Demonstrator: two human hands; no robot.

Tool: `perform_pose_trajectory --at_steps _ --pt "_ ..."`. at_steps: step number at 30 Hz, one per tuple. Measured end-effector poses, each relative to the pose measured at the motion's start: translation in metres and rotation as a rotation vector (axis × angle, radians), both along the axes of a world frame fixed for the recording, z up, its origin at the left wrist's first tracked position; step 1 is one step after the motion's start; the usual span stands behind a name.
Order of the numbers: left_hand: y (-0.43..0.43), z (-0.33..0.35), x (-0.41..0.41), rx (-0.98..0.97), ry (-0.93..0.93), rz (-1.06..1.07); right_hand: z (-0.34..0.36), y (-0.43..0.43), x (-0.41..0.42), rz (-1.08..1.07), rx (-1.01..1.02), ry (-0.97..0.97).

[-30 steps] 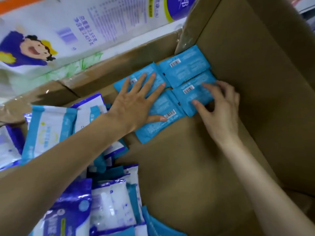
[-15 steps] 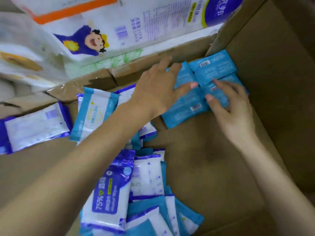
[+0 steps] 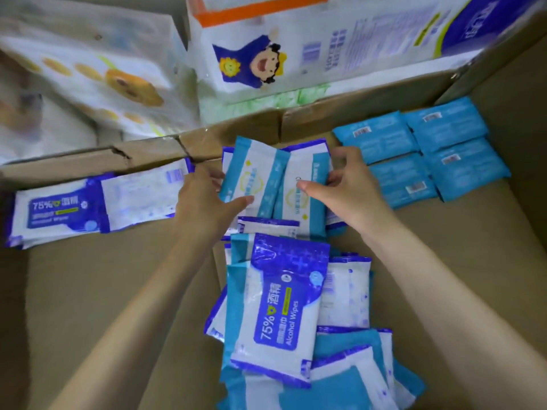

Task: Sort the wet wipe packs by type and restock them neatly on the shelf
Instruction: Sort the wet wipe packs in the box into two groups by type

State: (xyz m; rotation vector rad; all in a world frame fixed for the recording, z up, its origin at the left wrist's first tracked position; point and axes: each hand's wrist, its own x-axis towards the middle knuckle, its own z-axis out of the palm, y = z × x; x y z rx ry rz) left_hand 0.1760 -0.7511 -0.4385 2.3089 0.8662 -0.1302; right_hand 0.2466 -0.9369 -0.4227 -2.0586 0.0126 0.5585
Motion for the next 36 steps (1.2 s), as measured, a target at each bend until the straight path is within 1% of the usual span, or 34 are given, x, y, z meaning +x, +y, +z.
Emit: perform_pose_trajectory --at_steps 2,4,6,7,9,10,12,14,16,18,20,22,25,26,28,29,30,32,33,35,36 --pt "0.000 -0.001 0.003 -0.055 -0.002 0.000 0.000 0.010 0.000 -0.028 -0.044 -0.004" --pt "0.000 0.001 0.003 -0.112 -0.002 -0.029 0.002 0.016 -0.001 0.005 -0.096 -0.012" --pt "-0.001 0.008 0.002 -0.137 -0.056 -0.091 0.004 0.011 -0.002 0.008 -0.046 -0.044" --pt "0.000 0.012 0.002 -0.133 -0.099 -0.113 0.007 0.004 0.000 -0.044 0.004 -0.070" --pt "0.002 0.022 0.006 -0.119 -0.189 -0.132 0.016 -0.019 0.010 -0.243 0.144 -0.078" --pt "0.001 0.028 0.011 -0.131 -0.224 -0.133 0.019 -0.035 0.018 -0.373 0.228 -0.038" --pt "-0.002 0.037 0.024 -0.190 -0.287 -0.159 0.019 -0.073 0.034 -0.608 0.369 0.084" --pt "-0.014 0.044 0.042 -0.227 -0.339 -0.231 0.009 -0.108 0.054 -0.818 0.491 0.226" --pt "-0.032 0.045 0.063 -0.242 -0.333 -0.320 0.000 -0.131 0.069 -0.981 0.583 0.359" --pt "-0.056 0.035 0.088 -0.234 -0.271 -0.414 -0.008 -0.146 0.081 -1.072 0.588 0.407" --pt "-0.080 0.022 0.113 -0.208 -0.205 -0.518 -0.015 -0.157 0.093 -1.102 0.583 0.406" --pt "-0.102 0.010 0.133 -0.186 -0.190 -0.574 -0.021 -0.164 0.107 -1.091 0.593 0.398" --pt "-0.121 -0.002 0.156 -0.139 -0.238 -0.522 -0.028 -0.171 0.128 -1.054 0.576 0.313" --pt "-0.125 -0.004 0.161 -0.055 -0.257 -0.503 -0.030 -0.172 0.135 -1.042 0.562 0.278" --pt "-0.131 -0.005 0.165 0.266 -0.268 -0.527 -0.031 -0.173 0.145 -1.002 0.518 0.220" --pt "-0.133 -0.005 0.165 0.414 -0.289 -0.579 -0.032 -0.172 0.148 -0.975 0.473 0.184" --pt "-0.135 -0.007 0.162 0.497 -0.318 -0.665 -0.035 -0.172 0.150 -0.947 0.417 0.143" --pt "-0.138 -0.014 0.152 0.521 -0.374 -0.868 -0.041 -0.172 0.153 -0.886 0.286 0.070" --pt "-0.138 -0.019 0.146 0.494 -0.356 -0.973 -0.043 -0.172 0.153 -0.854 0.207 0.043" --pt "-0.140 -0.023 0.137 0.432 -0.218 -1.136 -0.045 -0.173 0.154 -0.793 0.044 -0.009" --pt "-0.141 -0.022 0.135 0.407 -0.158 -1.167 -0.046 -0.174 0.154 -0.768 -0.012 -0.038"
